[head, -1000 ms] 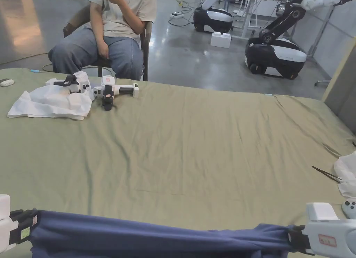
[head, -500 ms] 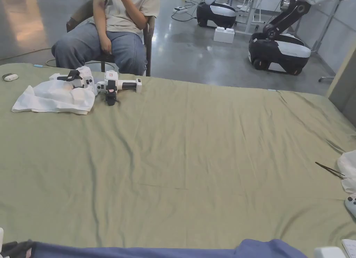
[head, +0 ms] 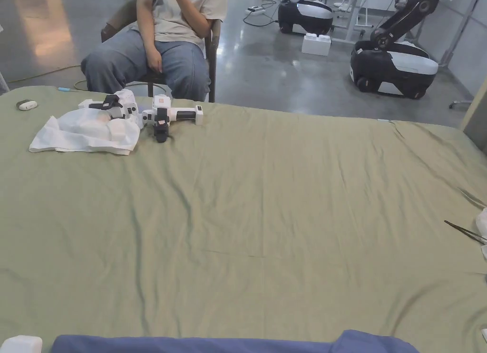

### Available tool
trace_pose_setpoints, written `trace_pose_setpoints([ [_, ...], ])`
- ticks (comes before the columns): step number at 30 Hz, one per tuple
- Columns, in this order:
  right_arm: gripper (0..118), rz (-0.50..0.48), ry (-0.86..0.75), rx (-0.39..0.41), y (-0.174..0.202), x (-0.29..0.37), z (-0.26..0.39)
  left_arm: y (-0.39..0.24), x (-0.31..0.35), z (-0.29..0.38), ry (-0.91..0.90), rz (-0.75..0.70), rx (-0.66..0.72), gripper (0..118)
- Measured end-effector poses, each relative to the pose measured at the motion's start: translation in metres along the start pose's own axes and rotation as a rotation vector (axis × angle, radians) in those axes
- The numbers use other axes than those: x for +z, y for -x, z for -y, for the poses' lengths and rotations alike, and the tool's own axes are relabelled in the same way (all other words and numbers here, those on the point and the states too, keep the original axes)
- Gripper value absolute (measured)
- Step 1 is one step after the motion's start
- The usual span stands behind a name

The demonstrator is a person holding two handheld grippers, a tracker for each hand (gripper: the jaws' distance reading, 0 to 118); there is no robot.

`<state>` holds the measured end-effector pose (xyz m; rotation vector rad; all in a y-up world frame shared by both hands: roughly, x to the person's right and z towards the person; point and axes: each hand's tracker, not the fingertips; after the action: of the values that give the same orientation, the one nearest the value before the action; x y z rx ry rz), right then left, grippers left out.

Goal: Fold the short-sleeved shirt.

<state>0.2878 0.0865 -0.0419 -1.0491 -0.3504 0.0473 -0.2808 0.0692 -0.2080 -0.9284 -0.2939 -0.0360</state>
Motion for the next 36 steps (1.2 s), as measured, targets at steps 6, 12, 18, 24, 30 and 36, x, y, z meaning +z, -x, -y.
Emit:
trace_pose_setpoints([
  [6, 70, 0.026, -0.355, -0.112, 0.018, 0.046, -0.047, -0.037, 0.030, -0.046, -0.270, -0.015, -0.037, 66],
  [12, 70, 0.023, -0.632, -0.164, 0.056, 0.075, -0.089, -0.084, 0.038, -0.088, -0.484, -0.056, -0.104, 66],
  [18, 53, -0.026, -0.839, -0.171, 0.088, 0.099, -0.108, -0.114, 0.052, -0.106, -0.650, -0.056, -0.138, 50],
  [24, 1, 0.025, -0.960, -0.181, 0.112, 0.104, -0.113, -0.120, 0.058, -0.105, -0.755, -0.108, -0.111, 0],
  [30, 0, 0.030, -0.961, -0.188, 0.119, 0.103, -0.113, -0.100, 0.064, -0.098, -0.761, -0.114, -0.067, 0],
  [36, 0, -0.003, -0.936, -0.160, 0.114, 0.102, -0.108, -0.043, 0.060, -0.078, -0.600, -0.089, -0.055, 0],
])
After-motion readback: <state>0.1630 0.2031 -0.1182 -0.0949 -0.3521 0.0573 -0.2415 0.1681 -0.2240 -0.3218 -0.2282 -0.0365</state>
